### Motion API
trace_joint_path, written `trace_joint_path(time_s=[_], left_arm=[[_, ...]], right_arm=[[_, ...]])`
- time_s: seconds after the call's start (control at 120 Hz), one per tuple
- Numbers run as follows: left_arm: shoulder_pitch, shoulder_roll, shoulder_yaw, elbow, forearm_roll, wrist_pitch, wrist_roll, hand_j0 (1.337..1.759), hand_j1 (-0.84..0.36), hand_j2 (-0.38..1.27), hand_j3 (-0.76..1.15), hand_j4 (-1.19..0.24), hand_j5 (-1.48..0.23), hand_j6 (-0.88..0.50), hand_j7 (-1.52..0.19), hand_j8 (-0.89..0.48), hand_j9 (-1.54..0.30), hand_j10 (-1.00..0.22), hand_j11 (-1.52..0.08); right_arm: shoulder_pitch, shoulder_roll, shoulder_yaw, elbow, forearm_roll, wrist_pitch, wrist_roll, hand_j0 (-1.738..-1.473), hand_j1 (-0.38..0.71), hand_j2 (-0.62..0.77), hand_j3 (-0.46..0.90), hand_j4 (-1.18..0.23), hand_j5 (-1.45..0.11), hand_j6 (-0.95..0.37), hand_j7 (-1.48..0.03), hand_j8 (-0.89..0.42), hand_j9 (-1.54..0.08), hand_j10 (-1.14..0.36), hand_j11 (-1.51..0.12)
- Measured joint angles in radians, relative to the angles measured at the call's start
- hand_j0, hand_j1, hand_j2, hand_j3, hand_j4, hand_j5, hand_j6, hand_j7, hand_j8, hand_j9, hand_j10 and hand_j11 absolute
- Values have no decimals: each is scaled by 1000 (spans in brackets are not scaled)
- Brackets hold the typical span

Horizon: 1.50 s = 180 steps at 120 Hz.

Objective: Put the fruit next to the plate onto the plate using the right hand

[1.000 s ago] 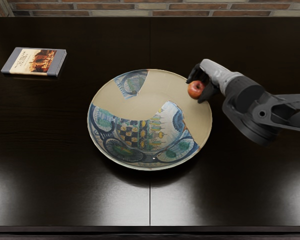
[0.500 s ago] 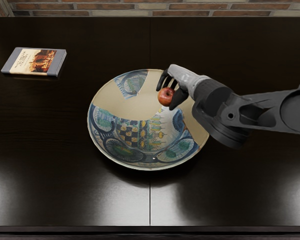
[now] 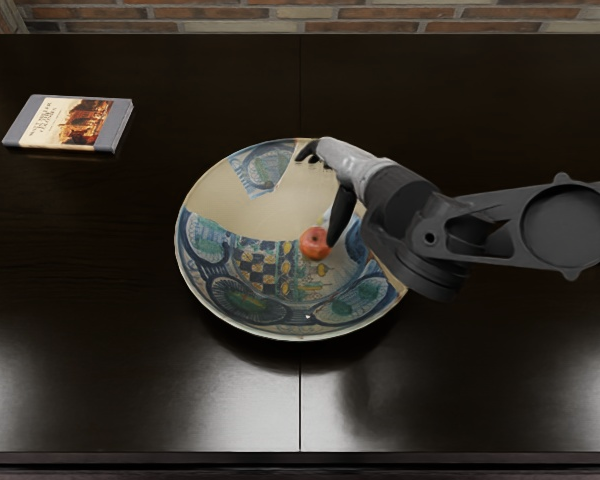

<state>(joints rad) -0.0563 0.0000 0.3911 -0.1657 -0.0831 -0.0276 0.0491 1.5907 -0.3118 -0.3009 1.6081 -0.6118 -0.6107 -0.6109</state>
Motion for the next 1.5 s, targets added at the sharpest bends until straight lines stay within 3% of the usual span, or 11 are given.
trace_joint_path(time_s=[0.158,0.5,0.683,0.858,0.967,1.067,1.258,1.5], left_arm=[[0,0,0,0,0,0,0,1658,72,46,0,-231,-300,-231,-300,-231,-300,-231,-300],[1,0,0,0,0,0,0,1658,72,46,0,-231,-301,-231,-301,-231,-301,-231,-301],[1,0,0,0,0,0,0,1658,72,46,0,-231,-301,-231,-301,-231,-301,-231,-301],[1,0,0,0,0,0,0,1658,71,46,0,-232,-301,-232,-301,-232,-301,-231,-301],[1,0,0,0,0,0,0,1658,71,46,0,-232,-301,-232,-301,-232,-301,-232,-301],[1,0,0,0,0,0,0,1658,71,46,0,-232,-301,-232,-301,-232,-301,-232,-301],[1,0,0,0,0,0,0,1658,71,46,0,-232,-301,-232,-301,-232,-301,-232,-301],[6,0,0,0,0,0,0,1658,71,46,0,-232,-301,-232,-301,-232,-301,-232,-301]], right_arm=[[0,-61,30,47,2,0,0,-1658,-220,39,0,-126,-171,-99,-167,-98,-169,-127,-169],[-181,-128,358,94,159,51,0,-1658,-295,3,0,-49,-65,-45,-64,-45,-65,-50,-65],[-388,-202,678,92,293,370,0,-1658,-304,-2,0,-40,-51,-38,-51,-38,-51,-40,-51],[-525,-301,878,31,557,801,0,-1658,-308,-5,0,-35,-46,-35,-46,-35,-46,-35,-46],[-604,-385,912,-54,734,1048,0,-1658,-309,-5,0,-34,-44,-33,-44,-33,-44,-34,-44],[-676,-460,920,-106,830,1155,0,-1658,-310,-6,0,-32,-42,-32,-42,-32,-42,-32,-42],[-726,-601,889,-134,983,1211,0,-1658,-311,-6,0,-31,-41,-30,-41,-30,-41,-31,-41],[-736,-749,875,-137,1039,1221,0,-1658,-312,-6,0,-29,-40,-28,-41,-29,-40,-29,-40]])
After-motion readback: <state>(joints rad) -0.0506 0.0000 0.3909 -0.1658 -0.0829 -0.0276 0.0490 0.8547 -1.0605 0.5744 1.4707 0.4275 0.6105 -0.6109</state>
